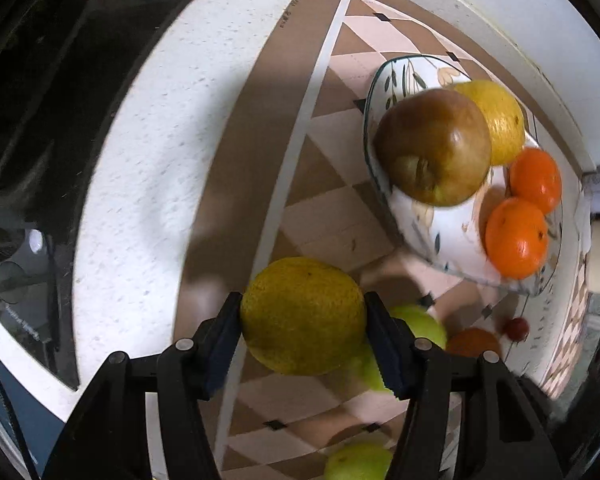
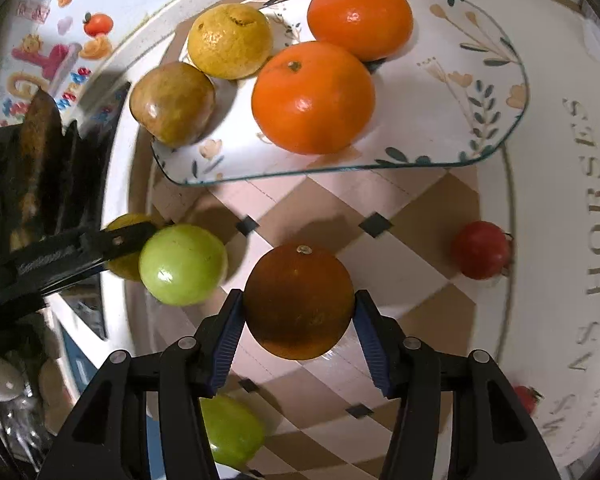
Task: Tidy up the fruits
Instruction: 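Place the yellow citrus on the plate with the left tool while the right tool places the dark orange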
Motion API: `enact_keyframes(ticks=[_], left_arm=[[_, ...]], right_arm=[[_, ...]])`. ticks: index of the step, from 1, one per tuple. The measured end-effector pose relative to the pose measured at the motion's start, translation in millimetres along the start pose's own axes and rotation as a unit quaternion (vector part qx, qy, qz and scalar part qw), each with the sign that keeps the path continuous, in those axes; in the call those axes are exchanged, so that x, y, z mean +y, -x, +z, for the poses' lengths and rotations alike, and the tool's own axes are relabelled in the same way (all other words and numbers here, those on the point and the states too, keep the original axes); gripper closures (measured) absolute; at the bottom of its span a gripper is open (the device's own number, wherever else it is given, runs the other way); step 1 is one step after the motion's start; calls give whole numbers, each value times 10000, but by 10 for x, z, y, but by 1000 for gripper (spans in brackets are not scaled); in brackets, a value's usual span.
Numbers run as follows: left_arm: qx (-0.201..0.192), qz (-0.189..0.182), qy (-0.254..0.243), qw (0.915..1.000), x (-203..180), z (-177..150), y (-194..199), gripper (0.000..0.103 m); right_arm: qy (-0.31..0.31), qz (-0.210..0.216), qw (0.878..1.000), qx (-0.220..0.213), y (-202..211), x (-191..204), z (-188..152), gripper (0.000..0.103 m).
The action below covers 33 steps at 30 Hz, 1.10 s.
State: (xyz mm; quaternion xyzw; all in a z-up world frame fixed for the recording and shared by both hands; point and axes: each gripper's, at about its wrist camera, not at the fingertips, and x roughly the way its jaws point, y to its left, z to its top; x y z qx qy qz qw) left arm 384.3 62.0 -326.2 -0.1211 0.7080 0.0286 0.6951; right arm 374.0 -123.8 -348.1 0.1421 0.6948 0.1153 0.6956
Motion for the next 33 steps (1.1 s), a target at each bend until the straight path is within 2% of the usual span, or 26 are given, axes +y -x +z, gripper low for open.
enact_keyframes(ticks=[5, 9, 14, 19, 23, 27, 30, 33], left_arm=[[-41, 178, -242, 9995, 105, -383, 76, 46], [-4, 220, -269, 9994, 170, -587, 17, 46], [-33, 150, -221, 9996, 140, -675, -17, 46], [-314, 58, -370, 9988, 18, -677, 247, 46], [-616, -247, -527, 9964, -153, -519, 624, 46], [-821, -485, -815, 9921, -399, -176, 866, 46], [-841, -466, -1020, 9901, -644, 63, 841, 46], [-667, -440, -1111, 9906, -803, 288, 733, 45]], right_arm=[[167, -287, 9994, 75, 105, -32, -151, 46], [115, -275, 9995, 77, 92, -99, -179, 45], [47, -198, 9998, -2, 49, -132, -179, 46], [-113, 16, 9997, -196, 250, -205, -229, 46], [-325, 281, 9977, -515, 570, -283, -149, 46], [-536, 415, 9942, -832, 858, -395, 124, 46], [-708, 359, 9920, -978, 979, -595, 434, 46], [-891, 307, 9907, -977, 971, -772, 734, 46]])
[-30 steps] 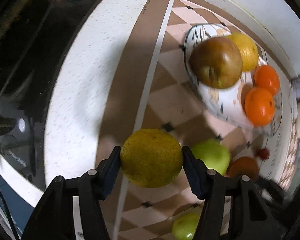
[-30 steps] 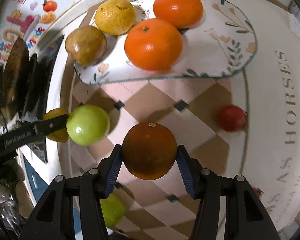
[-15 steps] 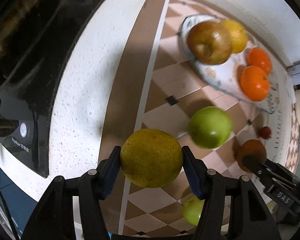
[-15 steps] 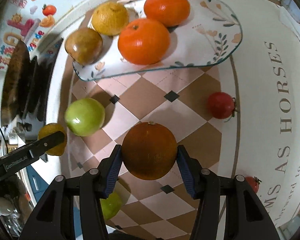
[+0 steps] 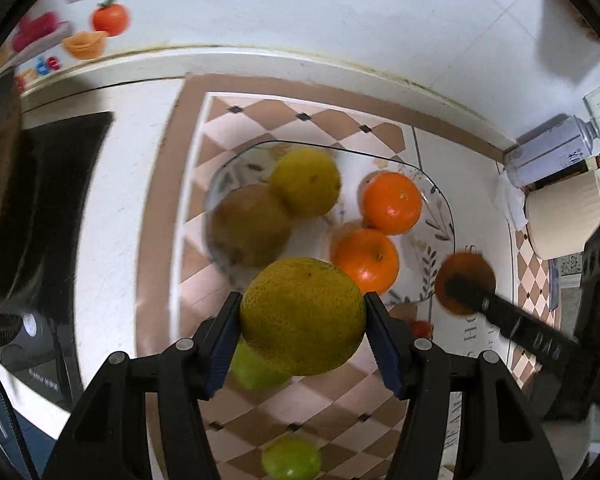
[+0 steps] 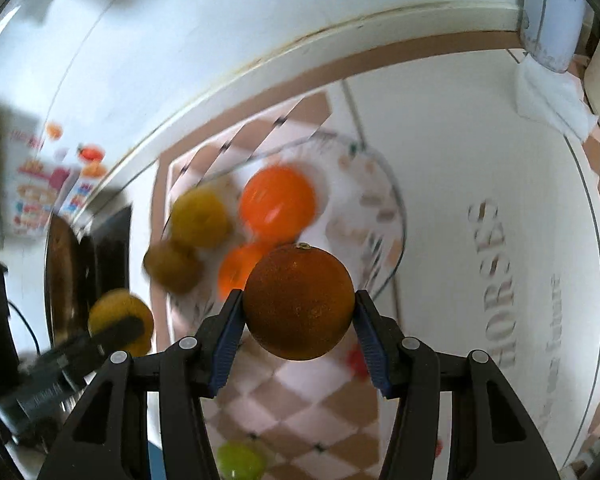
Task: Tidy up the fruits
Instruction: 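Place the yellow citrus on the plate with the left tool while the right tool places the dark orange, then lift both tools away from the plate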
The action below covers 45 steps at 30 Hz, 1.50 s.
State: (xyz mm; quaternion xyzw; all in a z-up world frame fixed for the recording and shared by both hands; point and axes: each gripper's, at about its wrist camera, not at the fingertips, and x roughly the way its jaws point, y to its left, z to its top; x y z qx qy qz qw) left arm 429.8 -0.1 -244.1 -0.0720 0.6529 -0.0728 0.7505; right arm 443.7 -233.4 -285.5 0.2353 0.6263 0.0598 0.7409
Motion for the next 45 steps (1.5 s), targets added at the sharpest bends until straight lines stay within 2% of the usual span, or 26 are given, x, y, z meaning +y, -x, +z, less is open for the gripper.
enact_keyframes(ticks=[3, 9, 11, 13, 15, 16, 21, 27, 33, 39, 45], left_arm=[[172, 116, -32, 9998, -76, 150, -194, 45], [484, 343, -23, 9982, -143, 319, -447, 45], [611, 381, 25, 9974, -134, 350, -527, 45], [698, 375, 69, 9968, -114, 364, -573, 40], [559, 376, 62, 9977, -111, 375, -532, 13], [474, 402, 37, 9981, -115, 378, -497, 12], [291, 457, 89, 9985, -73, 358, -353, 11], [-77, 843, 83, 9964, 56, 174, -107, 11], [-497, 1193, 26, 9916, 112, -50, 116, 11], [-858, 1296, -29, 9878, 113, -265, 380, 11], [-1192, 1228, -47, 9852, 61, -493, 649, 11]], right_arm=[[-139, -82, 9998, 101, -129, -117, 234, 46], [-216, -137, 9991, 340, -315, -190, 418, 45], [-258, -163, 9986, 421, -354, -192, 420, 30], [-233, -282, 9986, 391, -334, -212, 417, 21], [-220, -306, 9984, 411, -359, -164, 423, 15], [-207, -349, 9983, 412, -340, -164, 406, 12], [137, -857, 9957, 334, -216, -85, 281, 9], [639, -1334, 9890, 80, -36, 103, 49, 7], [854, -1486, 9852, 18, 81, 207, -206, 7], [1005, -1555, 9824, -264, 328, 341, -412, 7], [1171, -1625, 9776, -646, 708, 481, -629, 7]])
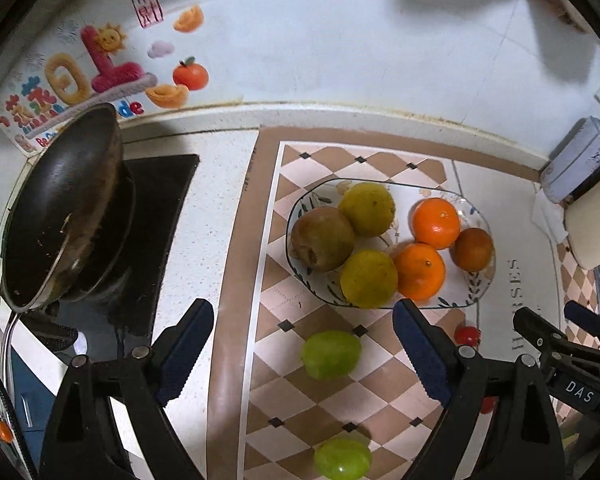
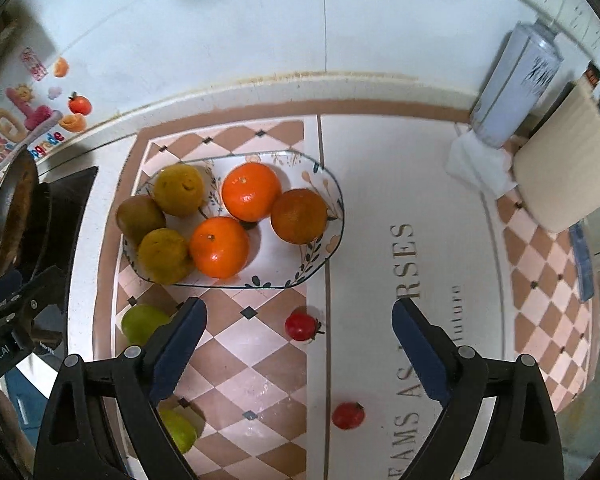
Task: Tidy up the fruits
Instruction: 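Lift both tools away from the plate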
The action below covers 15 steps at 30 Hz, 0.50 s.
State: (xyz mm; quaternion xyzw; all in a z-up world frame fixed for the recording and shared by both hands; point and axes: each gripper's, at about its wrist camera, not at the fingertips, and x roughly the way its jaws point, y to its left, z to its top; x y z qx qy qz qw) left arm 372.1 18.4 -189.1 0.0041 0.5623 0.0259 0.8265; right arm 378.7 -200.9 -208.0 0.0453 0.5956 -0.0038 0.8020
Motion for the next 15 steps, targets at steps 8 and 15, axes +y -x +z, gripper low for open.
enact_keyframes(ticks=[8, 15], left_arm=[[-529, -103, -57, 9985, -19, -251, 524, 11], [-776, -210, -140, 9967, -40, -432, 834, 11]], right_arm=[[118, -71, 9989, -457, 551, 60, -286, 7], [53, 39, 9971, -760, 959, 62, -545, 7]])
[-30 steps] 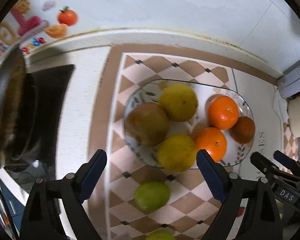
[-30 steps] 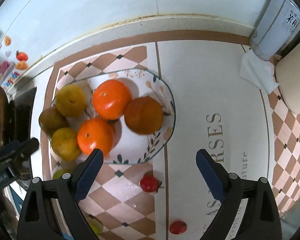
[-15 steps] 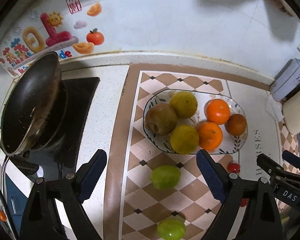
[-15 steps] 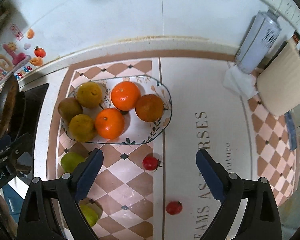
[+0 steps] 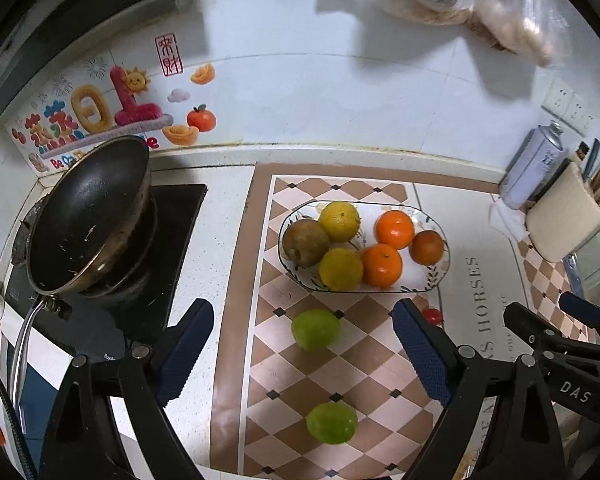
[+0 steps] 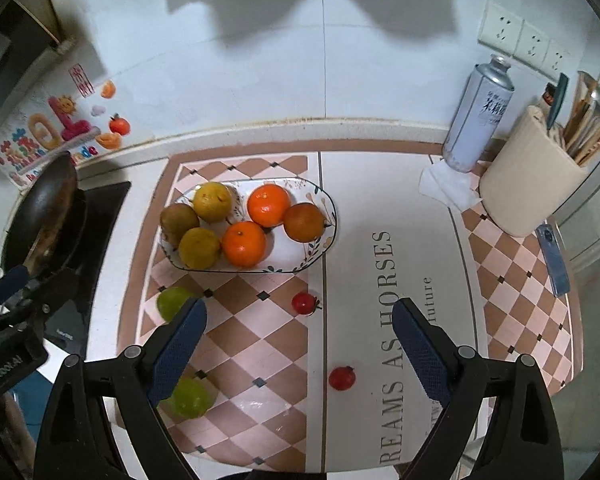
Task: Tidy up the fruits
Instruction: 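Lift both tools away from the plate, then reach the right tool toward a green apple on the runner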
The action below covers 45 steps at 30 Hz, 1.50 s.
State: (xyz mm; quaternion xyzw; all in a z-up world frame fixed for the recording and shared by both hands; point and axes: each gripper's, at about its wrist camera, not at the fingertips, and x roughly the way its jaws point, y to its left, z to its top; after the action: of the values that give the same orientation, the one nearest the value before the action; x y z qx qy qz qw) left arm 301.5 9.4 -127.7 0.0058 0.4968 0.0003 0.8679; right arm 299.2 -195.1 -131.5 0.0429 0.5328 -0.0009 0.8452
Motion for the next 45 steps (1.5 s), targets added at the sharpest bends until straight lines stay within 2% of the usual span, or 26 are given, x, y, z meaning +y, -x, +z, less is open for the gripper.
enact_keyframes(ticks=[7, 16, 22, 25, 26, 27, 30, 32, 35, 38, 42, 45], left_arm=[[-280, -69, -121, 9995, -48, -147, 313, 11], [-511, -87, -120, 9986, -38, -254, 552, 11], [-646, -22, -96, 9979, -18, -256, 627, 11], [-547, 24, -74, 9985, 14, -249, 566, 11], [-489, 71, -58, 9988, 36, -252, 524, 6], [-437, 117, -46, 9990, 59, -258, 482, 3], [-282, 403, -13, 9988, 168, -321, 323, 3], [-102, 697, 41, 9975, 285, -401, 171, 3], [336, 1094, 117, 9934, 492, -565, -112, 3], [803, 1326, 185, 9877, 684, -759, -388, 3], [1312, 1439, 370, 9802, 888, -969, -672, 3], [1553, 1388, 521, 9767, 960, -1015, -811, 3]], right_arm=[[-50, 26, 9994, -344, 440, 19, -170, 7], [-165, 26, 9982, -570, 710, 37, -319, 7], [-306, 71, 9974, -653, 744, 24, -336, 7], [-349, 152, 9977, -555, 663, 47, -336, 7], [-352, 182, 9980, -497, 619, 63, -340, 7], [-356, 272, 9982, -401, 547, 93, -355, 7], [-251, 564, 9981, 14, 263, 264, -453, 7], [-170, 936, 9941, 517, -47, 445, -579, 7], [10, 1416, 9790, 1465, -640, 787, -852, 7], [161, 1541, 9638, 2169, -1151, 1060, -1088, 7], [260, 1444, 9522, 2680, -1643, 1176, -1260, 8], [260, 1536, 9457, 2853, -1813, 1190, -1297, 25]])
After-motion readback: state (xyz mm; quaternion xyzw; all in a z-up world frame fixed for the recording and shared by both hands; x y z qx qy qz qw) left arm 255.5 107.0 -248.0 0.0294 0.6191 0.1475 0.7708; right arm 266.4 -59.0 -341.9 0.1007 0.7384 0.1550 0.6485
